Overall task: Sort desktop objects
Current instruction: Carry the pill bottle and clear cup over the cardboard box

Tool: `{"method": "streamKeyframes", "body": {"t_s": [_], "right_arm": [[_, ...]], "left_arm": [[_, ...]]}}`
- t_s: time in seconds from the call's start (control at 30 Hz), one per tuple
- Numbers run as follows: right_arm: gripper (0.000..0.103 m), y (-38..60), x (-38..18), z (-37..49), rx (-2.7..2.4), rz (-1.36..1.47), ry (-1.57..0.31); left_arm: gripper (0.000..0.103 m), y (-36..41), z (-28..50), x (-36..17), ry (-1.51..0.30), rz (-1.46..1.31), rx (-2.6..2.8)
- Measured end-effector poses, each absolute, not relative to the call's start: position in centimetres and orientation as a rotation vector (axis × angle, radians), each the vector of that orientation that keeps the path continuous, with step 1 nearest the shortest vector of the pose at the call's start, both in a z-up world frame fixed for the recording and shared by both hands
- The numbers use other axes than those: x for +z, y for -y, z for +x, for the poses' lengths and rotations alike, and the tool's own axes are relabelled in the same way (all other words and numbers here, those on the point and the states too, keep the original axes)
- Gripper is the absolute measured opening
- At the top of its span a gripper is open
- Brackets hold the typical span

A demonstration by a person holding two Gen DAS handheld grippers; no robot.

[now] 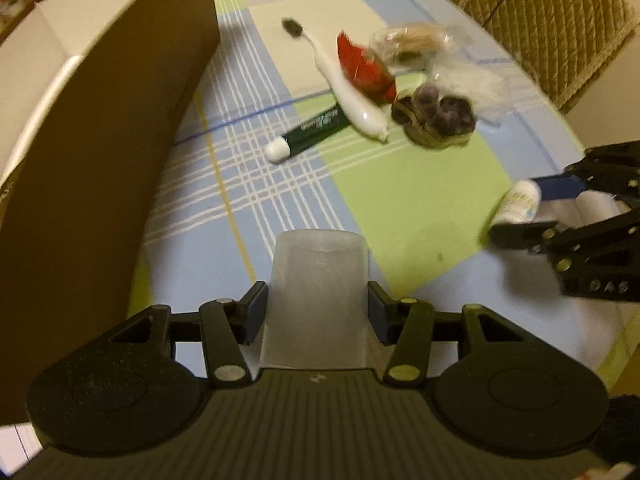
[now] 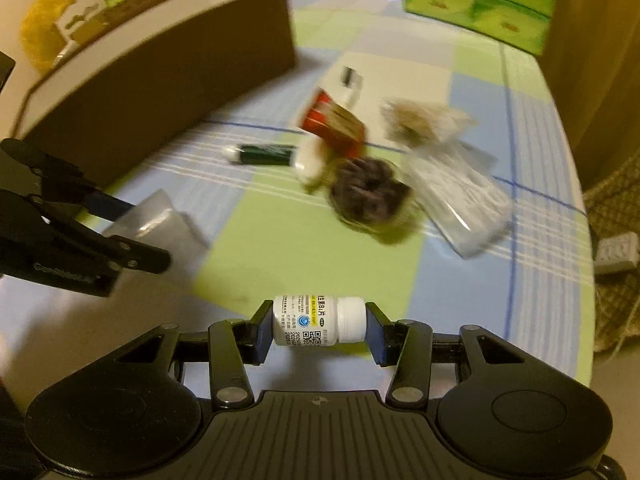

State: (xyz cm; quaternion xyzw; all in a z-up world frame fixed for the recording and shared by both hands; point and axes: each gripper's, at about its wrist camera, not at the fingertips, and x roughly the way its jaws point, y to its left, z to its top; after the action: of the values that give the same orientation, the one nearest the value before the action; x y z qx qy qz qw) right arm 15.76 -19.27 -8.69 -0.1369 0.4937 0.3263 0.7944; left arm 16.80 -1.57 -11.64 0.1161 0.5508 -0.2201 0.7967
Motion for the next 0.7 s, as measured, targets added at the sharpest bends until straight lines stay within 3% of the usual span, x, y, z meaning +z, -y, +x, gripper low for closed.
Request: {"method": "streamKeyframes", "body": {"t_s": [0.47, 0.7], "right_arm": [[0.044, 9.7, -1.5, 13.7, 0.996, -0.31, -0.911], [0.044, 3.1, 1.0, 14.0, 1.1, -0.35, -0.807]], "left_arm": [[0.048, -6.3, 14.9, -0.6, -0.955, 0.14, -0.402], [0.048, -12.6, 16.6, 2.3, -0.886, 0.13, -0.283]]}}
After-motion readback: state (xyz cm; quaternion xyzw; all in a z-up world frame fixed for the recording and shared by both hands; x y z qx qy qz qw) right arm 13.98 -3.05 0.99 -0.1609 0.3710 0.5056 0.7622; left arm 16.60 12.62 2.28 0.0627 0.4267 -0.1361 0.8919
